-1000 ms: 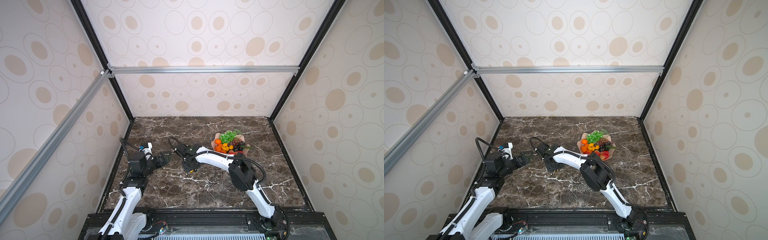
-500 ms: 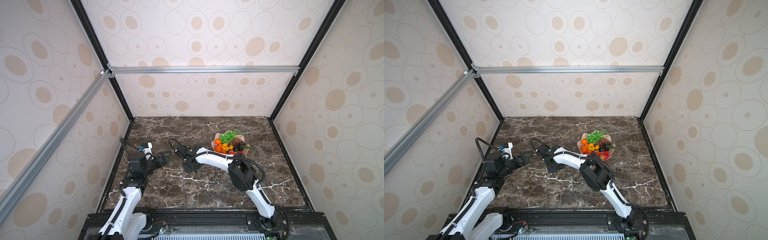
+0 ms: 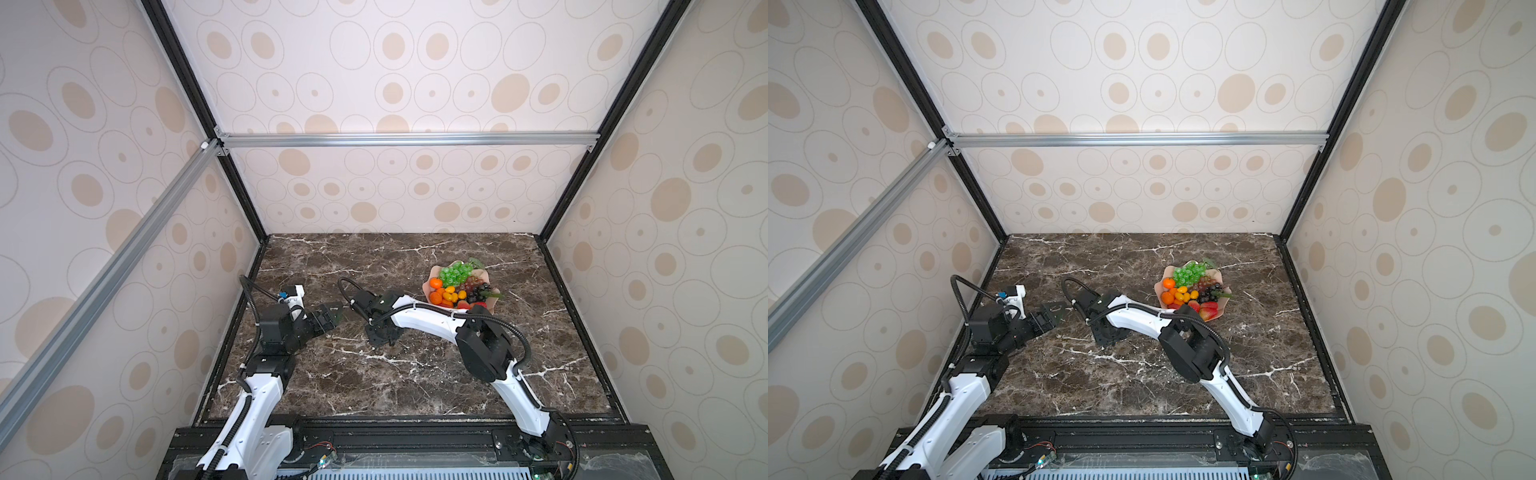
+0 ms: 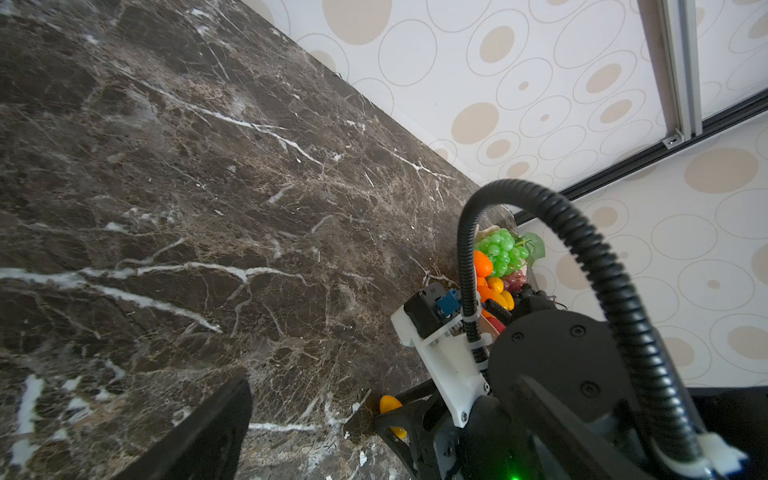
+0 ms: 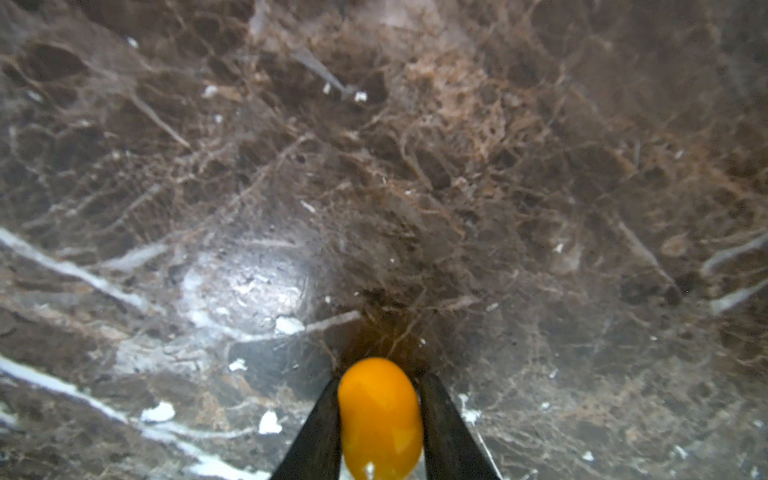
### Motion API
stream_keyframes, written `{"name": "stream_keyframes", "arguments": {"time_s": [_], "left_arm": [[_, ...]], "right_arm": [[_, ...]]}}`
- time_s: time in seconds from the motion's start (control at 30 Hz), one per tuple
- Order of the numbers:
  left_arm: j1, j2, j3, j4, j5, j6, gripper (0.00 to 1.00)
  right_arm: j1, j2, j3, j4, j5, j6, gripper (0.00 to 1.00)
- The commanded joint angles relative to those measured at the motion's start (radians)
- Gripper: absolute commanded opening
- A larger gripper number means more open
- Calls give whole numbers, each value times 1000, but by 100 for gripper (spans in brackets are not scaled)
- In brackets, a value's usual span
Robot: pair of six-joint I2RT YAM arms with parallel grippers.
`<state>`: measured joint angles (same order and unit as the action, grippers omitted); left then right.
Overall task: Place and organize the fake fruits in the fruit bowl
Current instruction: 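Lower the right gripper onto the last yellow oval fruit and close it, then lift the yellow fruit with the right gripper and carry it over the bowl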
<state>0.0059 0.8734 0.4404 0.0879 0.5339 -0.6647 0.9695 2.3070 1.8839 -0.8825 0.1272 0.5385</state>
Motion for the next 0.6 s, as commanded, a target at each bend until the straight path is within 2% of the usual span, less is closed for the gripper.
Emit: {"name": "stream_keyframes", "arguments": {"time_s": [0.0,0.3,0.57], "left_arm": [[9,2,24,20,20,17,98],[-30,24,58,29,52,37,98],[-129,72,62,115,19,12,98]], "right_arm": [[6,-43,-47,8,5,15,32],[4,-194,-168,159,39,-4,32],[-20,-322,-278,267,1,54,30]]}}
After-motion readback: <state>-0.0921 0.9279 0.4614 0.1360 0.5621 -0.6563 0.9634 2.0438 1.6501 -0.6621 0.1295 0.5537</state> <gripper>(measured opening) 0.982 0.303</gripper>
